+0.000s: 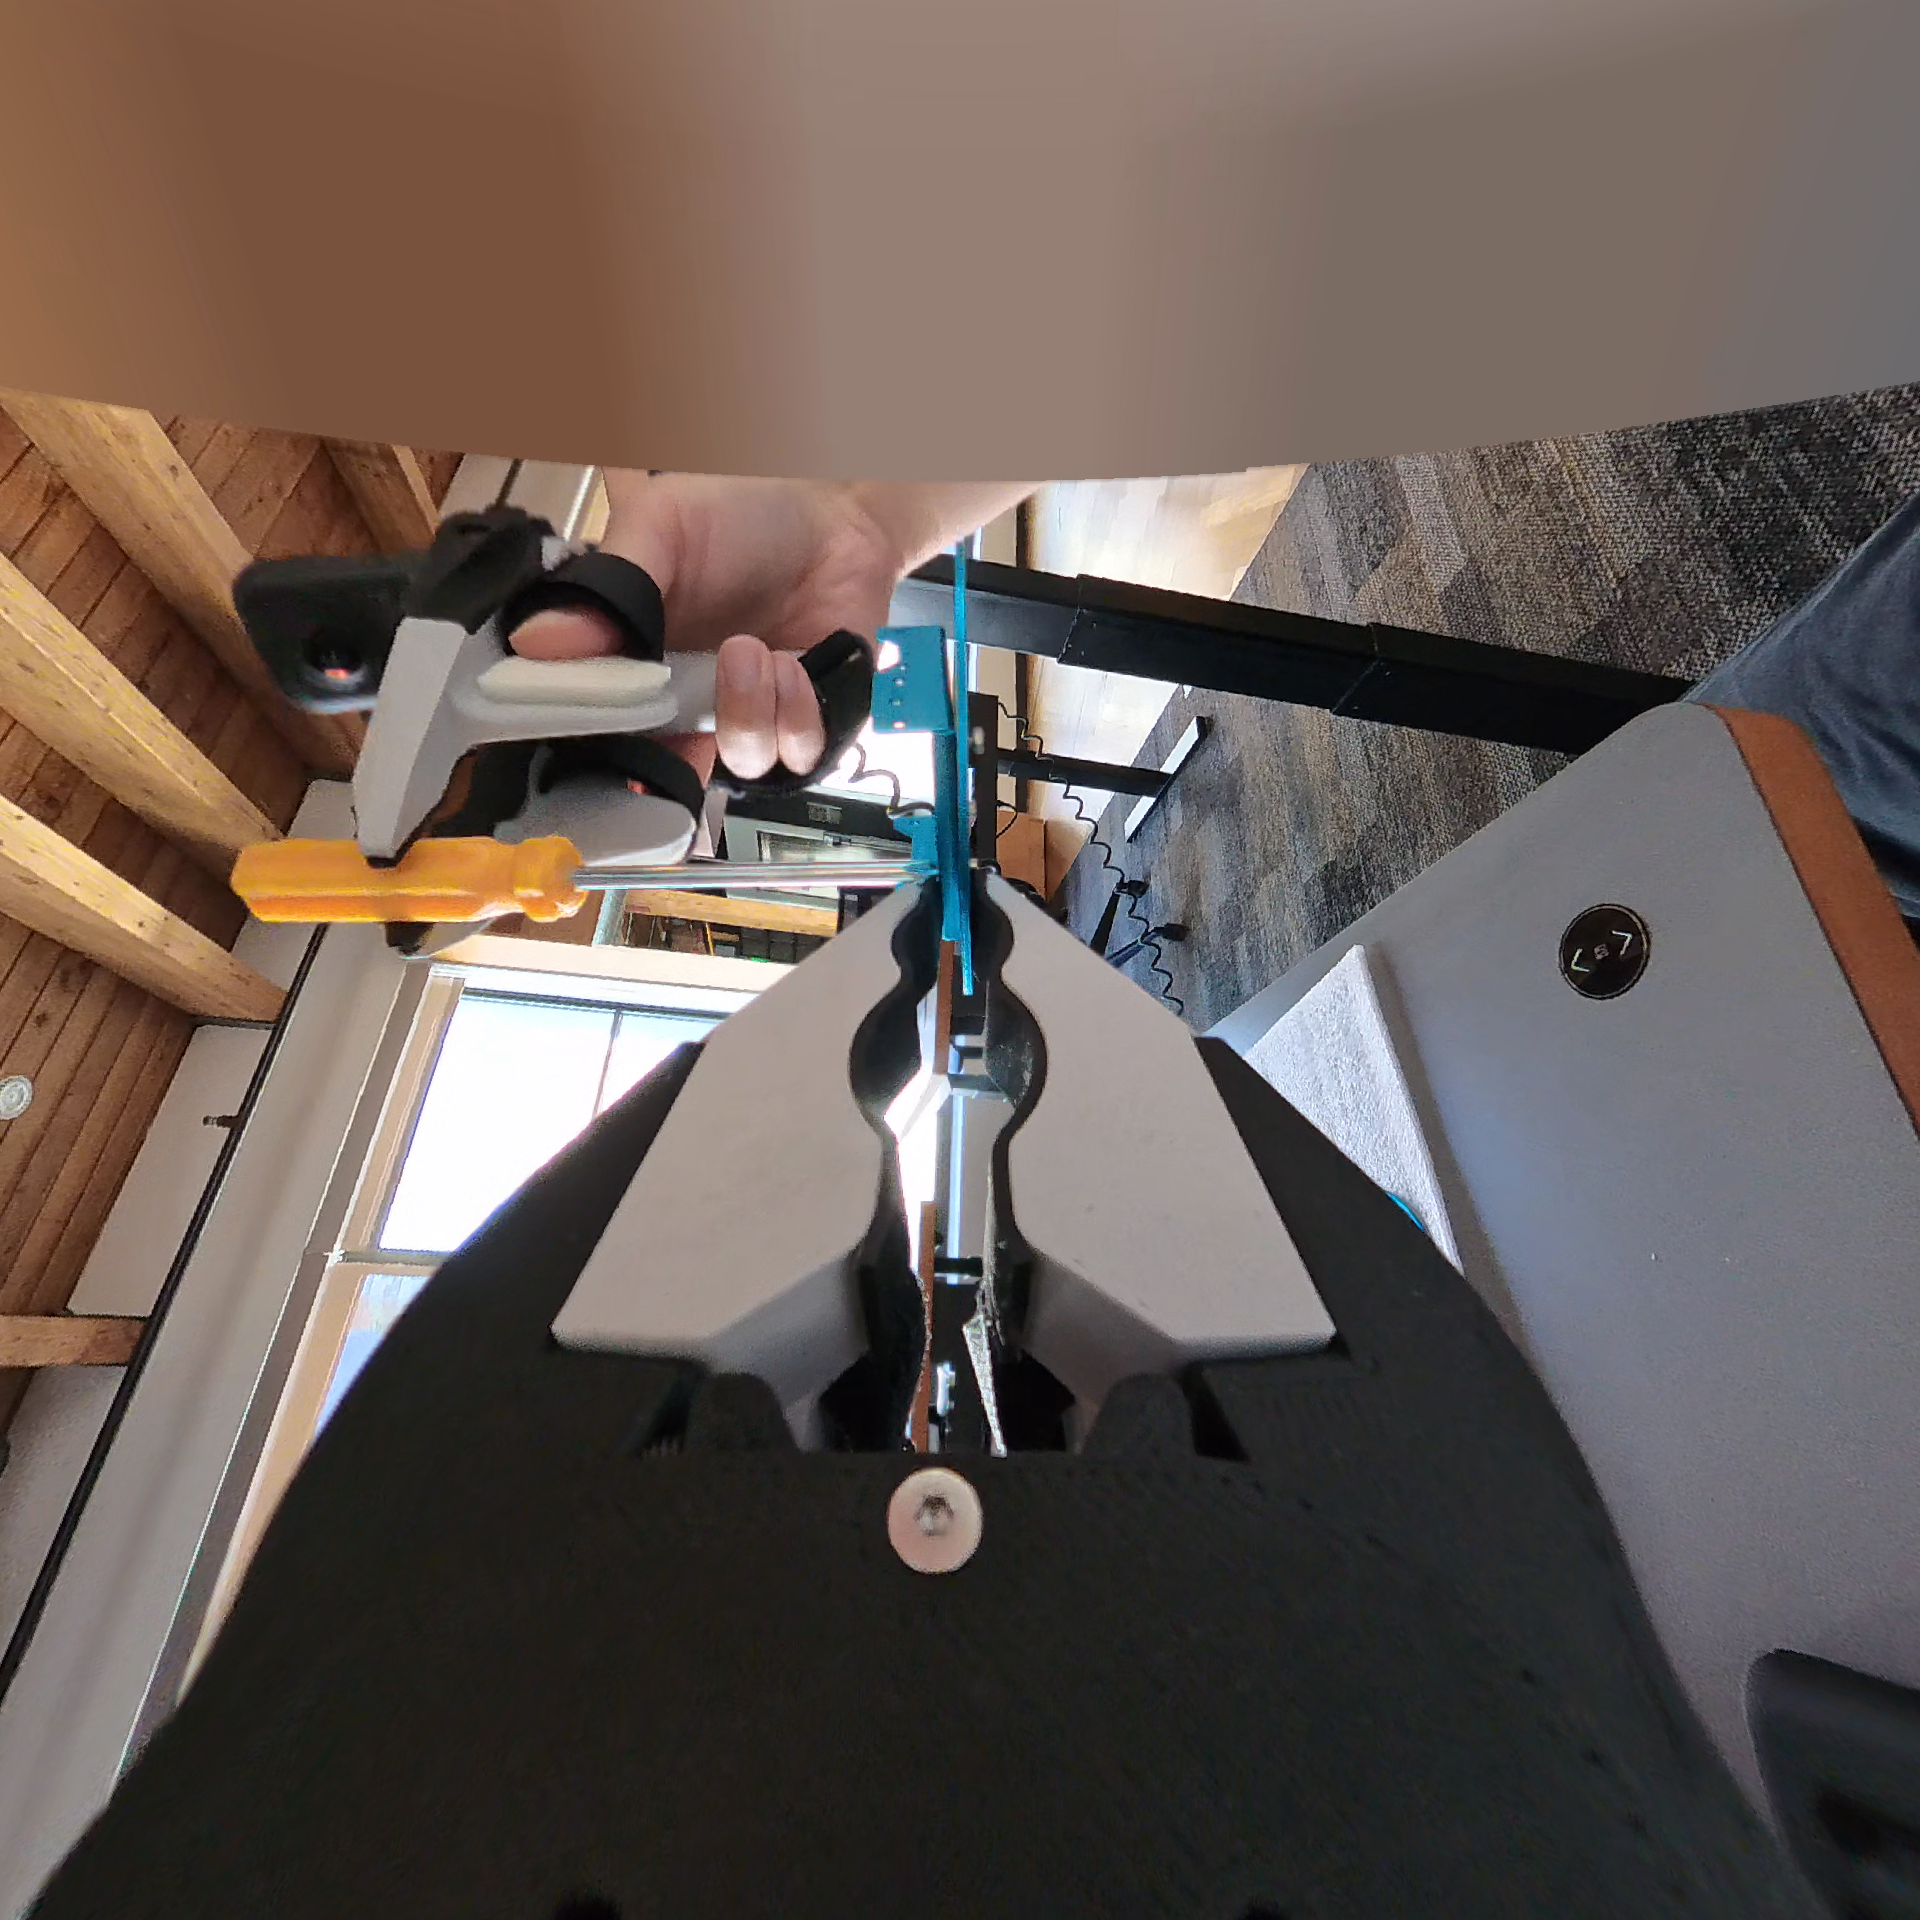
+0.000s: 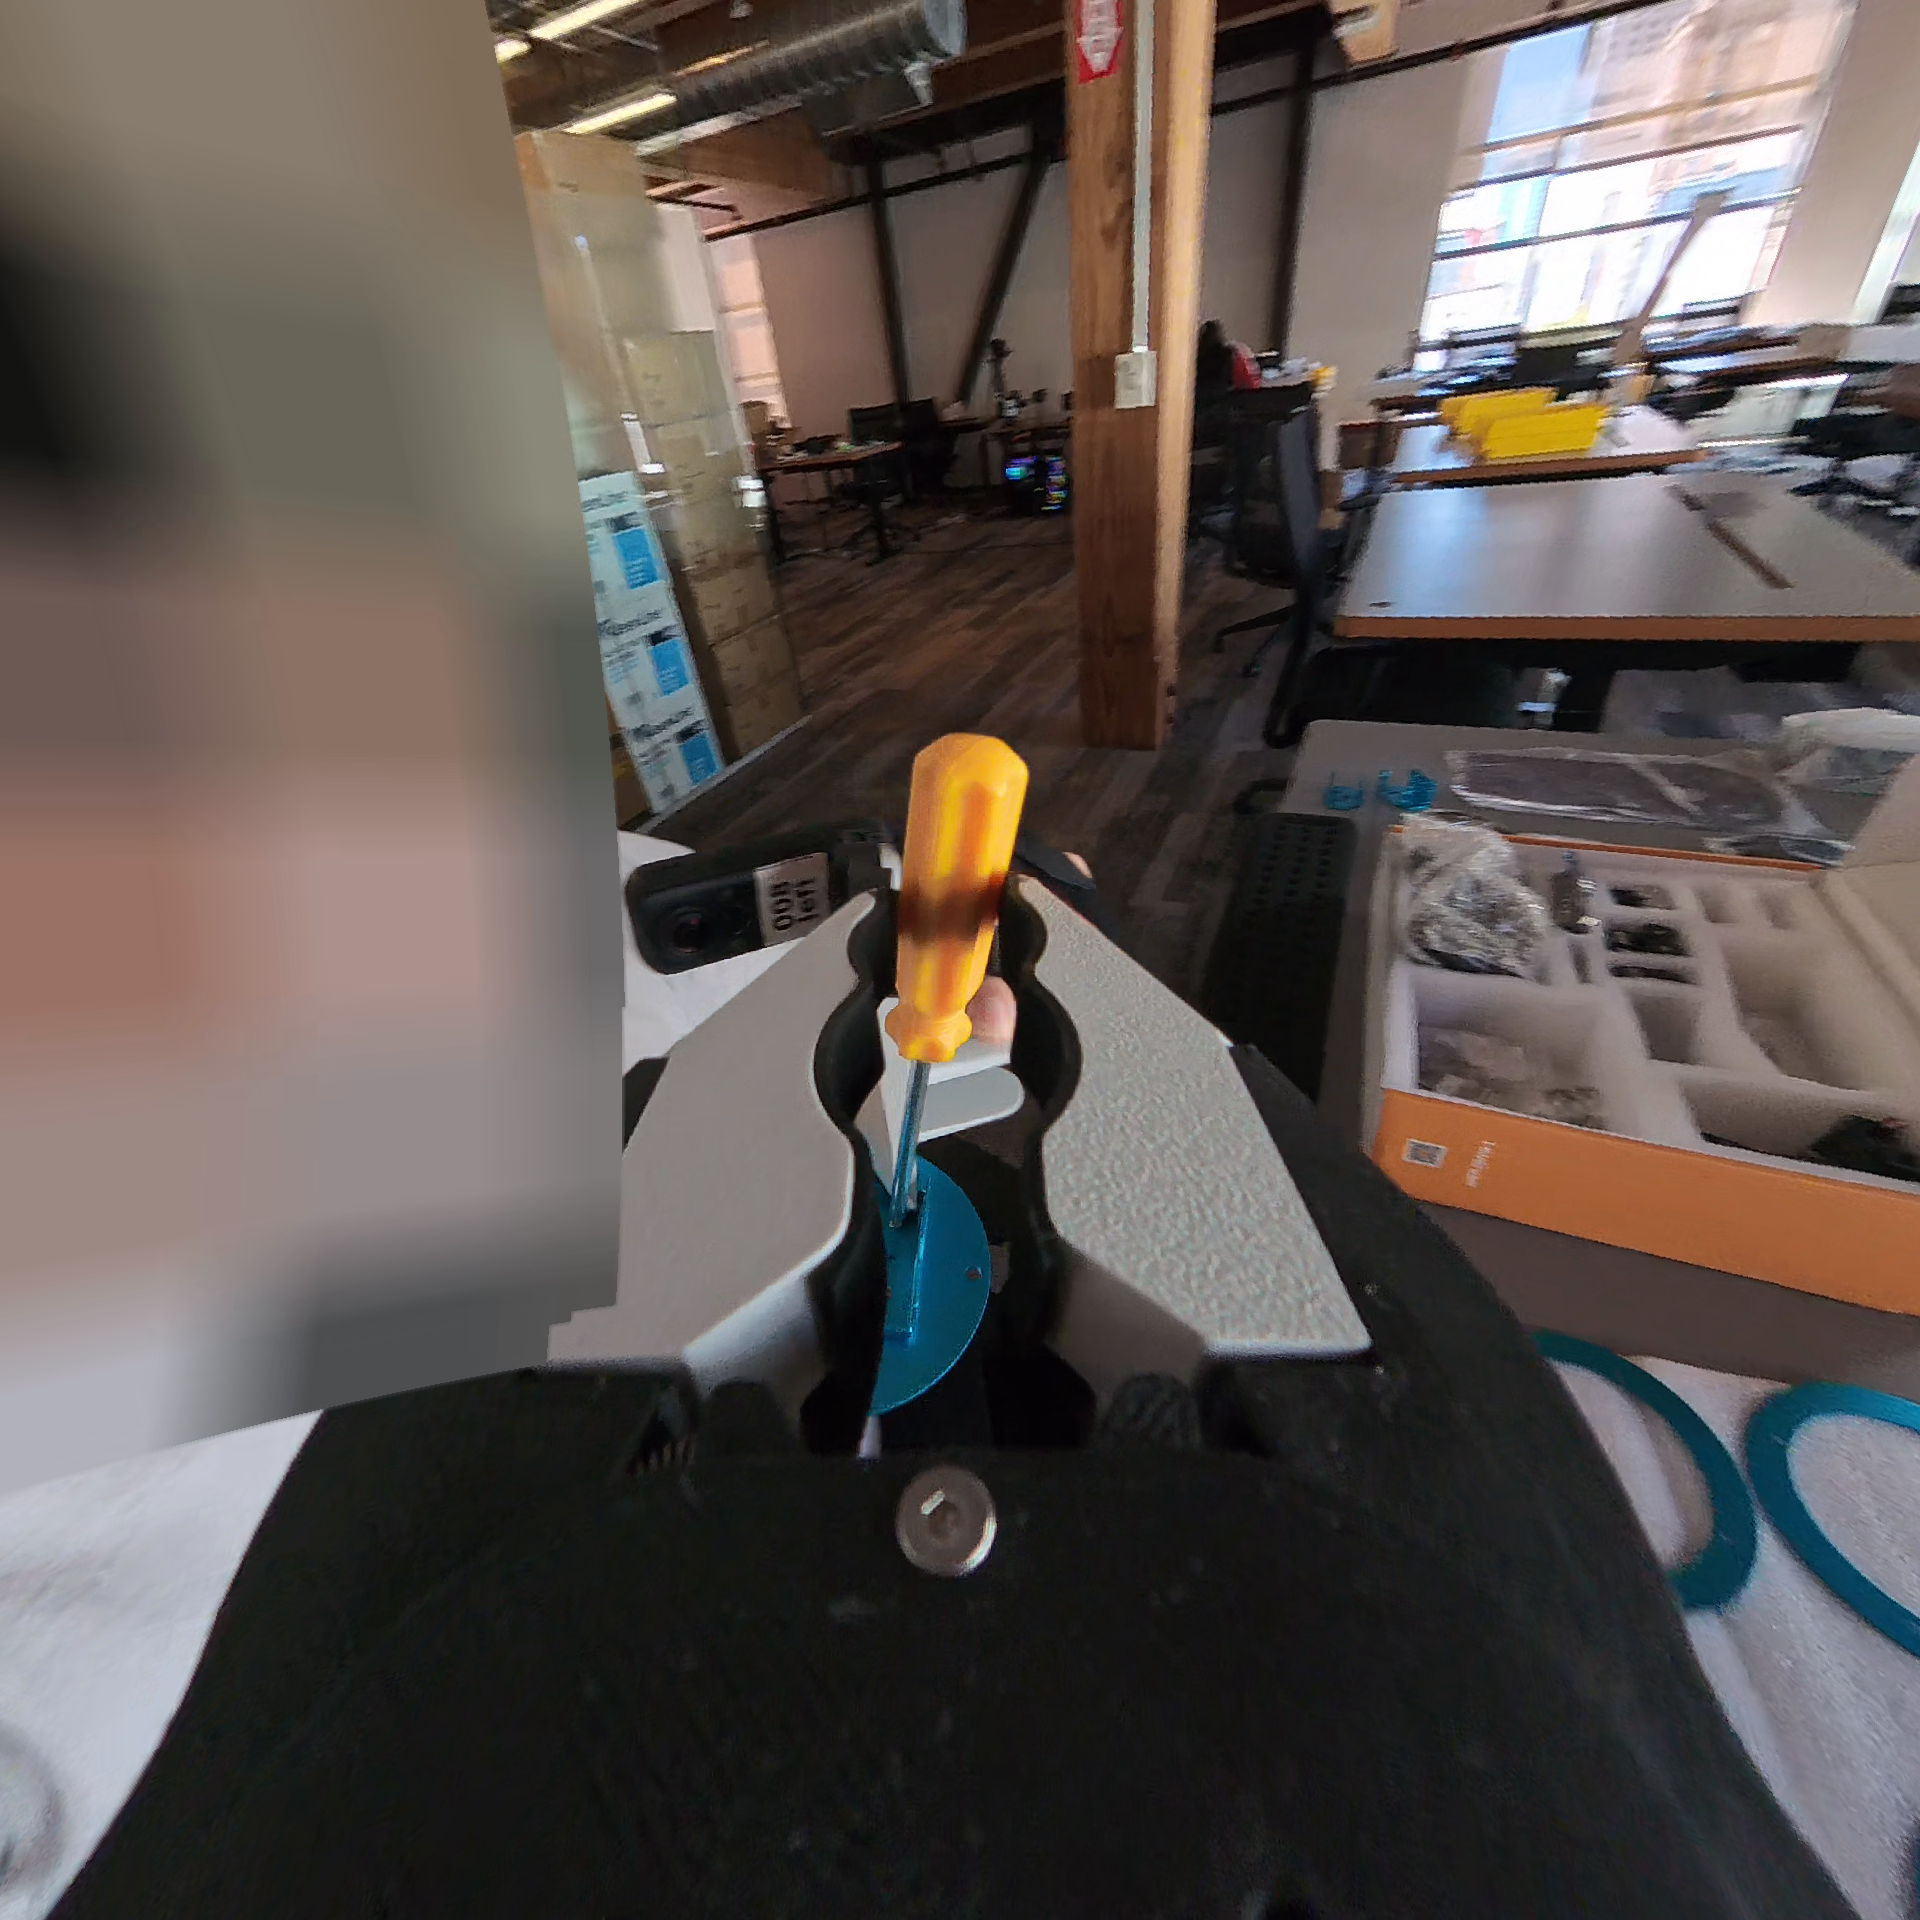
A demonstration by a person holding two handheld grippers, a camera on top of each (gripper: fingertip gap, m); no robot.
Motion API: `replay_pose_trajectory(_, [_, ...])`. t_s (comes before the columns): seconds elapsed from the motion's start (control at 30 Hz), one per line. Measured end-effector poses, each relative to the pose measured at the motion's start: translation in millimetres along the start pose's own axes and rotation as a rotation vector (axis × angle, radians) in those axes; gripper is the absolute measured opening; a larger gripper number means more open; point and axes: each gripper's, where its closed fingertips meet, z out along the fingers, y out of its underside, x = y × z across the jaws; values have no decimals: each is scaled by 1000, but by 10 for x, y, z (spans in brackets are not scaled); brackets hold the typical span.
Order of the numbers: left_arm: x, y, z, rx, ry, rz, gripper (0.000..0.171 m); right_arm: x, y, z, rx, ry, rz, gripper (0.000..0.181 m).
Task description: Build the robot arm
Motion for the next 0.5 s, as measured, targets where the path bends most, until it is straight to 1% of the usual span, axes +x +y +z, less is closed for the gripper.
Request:
replay_pose_trajectory(0.03, [-3,17,0,-8,0,-6,3,37,1,-4,1,59,-6,19])
replay_pose_trajectory(0.1, [-13,55,5,-30,-2,-6,3,57,-9,-15,10,142,-12,19])
replay_pose_trajectory(0.23, [-32,135,32,-78,-6,-14,3,169,-18,-59,14,363,-32,19])
replay_pose_trajectory(0.4, [-34,282,102,-179,-3,-3,3,315,-10,-140,29,657,-58,19])
replay_pose_trajectory(0.43, [-26,311,118,-200,1,3,3,342,2,-155,22,697,-72,20])
replay_pose_trajectory(0.5, [-5,338,145,-215,9,11,3,342,16,-132,23,697,-78,19])
